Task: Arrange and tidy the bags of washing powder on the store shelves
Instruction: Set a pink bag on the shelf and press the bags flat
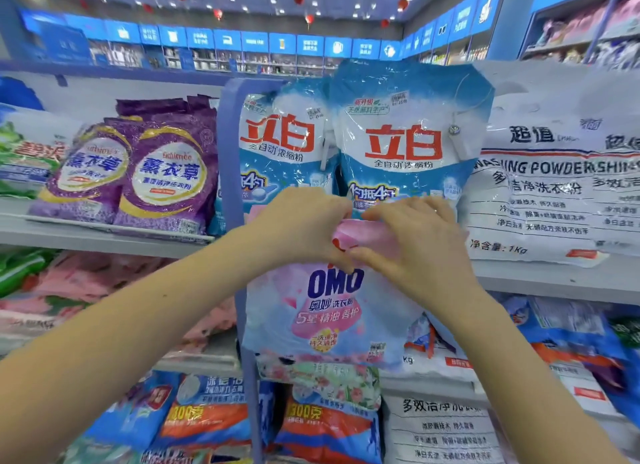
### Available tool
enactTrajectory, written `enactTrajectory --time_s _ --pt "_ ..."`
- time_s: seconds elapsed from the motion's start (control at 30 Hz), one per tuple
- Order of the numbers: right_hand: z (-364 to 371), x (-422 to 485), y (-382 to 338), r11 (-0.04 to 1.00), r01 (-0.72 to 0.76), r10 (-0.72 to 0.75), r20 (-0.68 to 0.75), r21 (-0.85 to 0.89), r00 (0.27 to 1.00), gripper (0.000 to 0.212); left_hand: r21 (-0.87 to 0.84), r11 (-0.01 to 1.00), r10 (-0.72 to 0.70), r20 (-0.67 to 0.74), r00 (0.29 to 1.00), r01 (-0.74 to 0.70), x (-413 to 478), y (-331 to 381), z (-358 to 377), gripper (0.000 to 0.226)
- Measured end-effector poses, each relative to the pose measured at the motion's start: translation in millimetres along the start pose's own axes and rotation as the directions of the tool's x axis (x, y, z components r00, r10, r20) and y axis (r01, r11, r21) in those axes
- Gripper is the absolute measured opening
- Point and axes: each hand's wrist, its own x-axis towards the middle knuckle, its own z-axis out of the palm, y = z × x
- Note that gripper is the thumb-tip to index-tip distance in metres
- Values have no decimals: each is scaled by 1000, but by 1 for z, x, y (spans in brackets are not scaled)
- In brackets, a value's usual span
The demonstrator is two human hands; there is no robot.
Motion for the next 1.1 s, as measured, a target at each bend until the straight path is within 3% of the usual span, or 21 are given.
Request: enactTrajectory --time_s 0.07,0.17,0.27,0.33,0.4,0.43,0.47,0.5,0.57,0.67,0.77,0.9,1.0,1.1 --pt "5 14 -1 998 -27 29 54 -48 998 45 -15 1000 27 8 1000 -27 1 -2 -3 67" --pt "10 27 1 983 -98 77 139 155 987 47 0 999 51 -35 998 -51 -1 -10 -7 84" --pt "9 42 -7 959 -50 32 67 279 997 45 27 997 73 -259 963 -68 -8 -26 -8 92" --pt "8 52 -12 960 -5 -8 44 280 999 44 -60 991 68 -548 833 -120 -22 -43 -3 88" --pt "3 62 -12 954 13 -30 51 300 998 46 -268 953 -126 -774 621 -141 -44 -54 9 81" --pt "0 66 -11 949 13 -32 55 315 998 47 -392 909 -258 -799 543 -144 -55 -55 18 78" --pt "-3 70 -9 940 7 -28 56 341 998 47 -525 839 -392 -765 511 -143 -65 -52 26 76" --pt "-7 74 -8 923 -6 -18 57 385 998 44 -659 740 -511 -682 523 -137 -74 -47 37 75" --pt "-15 83 -4 870 -14 -7 42 493 999 29 -857 499 -643 -465 609 -127 -82 -32 55 76" --pt "-24 94 -3 809 -2 4 -3 588 1000 26 -982 175 -678 -173 715 -71 -81 -22 70 94" --pt "-28 99 -1 782 17 5 -34 623 999 39 -1000 -3 -578 -2 816 -5 -75 -27 71 98" --pt "-21 103 10 803 39 10 -78 595 997 49 -997 -76 -577 72 814 34 -76 -22 58 81" --pt "-10 103 21 791 32 32 -93 611 995 47 -998 -37 -638 68 767 58 -80 -15 48 74" --pt "3 105 27 832 -23 37 -13 554 999 43 -993 -4 -722 83 687 116 -85 -9 41 52"
